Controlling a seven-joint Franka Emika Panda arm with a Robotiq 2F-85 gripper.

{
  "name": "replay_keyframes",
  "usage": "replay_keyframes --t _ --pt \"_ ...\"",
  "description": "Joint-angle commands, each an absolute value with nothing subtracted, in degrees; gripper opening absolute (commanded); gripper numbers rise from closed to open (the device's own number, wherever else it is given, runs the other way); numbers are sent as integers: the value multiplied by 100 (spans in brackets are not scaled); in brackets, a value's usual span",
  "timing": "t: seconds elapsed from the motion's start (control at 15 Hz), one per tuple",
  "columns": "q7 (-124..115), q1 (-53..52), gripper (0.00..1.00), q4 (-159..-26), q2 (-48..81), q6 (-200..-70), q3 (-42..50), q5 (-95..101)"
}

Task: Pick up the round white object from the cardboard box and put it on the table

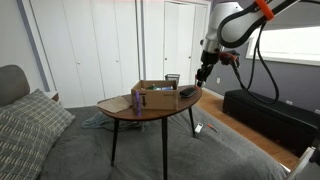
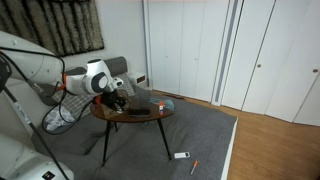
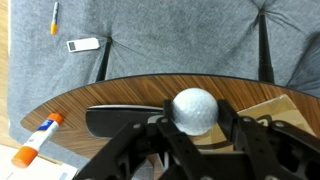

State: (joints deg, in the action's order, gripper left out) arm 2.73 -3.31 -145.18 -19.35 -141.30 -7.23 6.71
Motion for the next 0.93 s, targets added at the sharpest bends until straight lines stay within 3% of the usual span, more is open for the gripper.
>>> replay_keyframes --t 0.0,0.27,0.33,0.87 --pt "256 -380 47 -14569 -1882 -14264 -658 708" --pt "258 -379 47 -14598 -1778 -14405 -656 711" --pt "258 -379 22 -14598 -1778 -14405 -656 711" --pt "439 -380 22 -14575 -1033 -15189 -587 716"
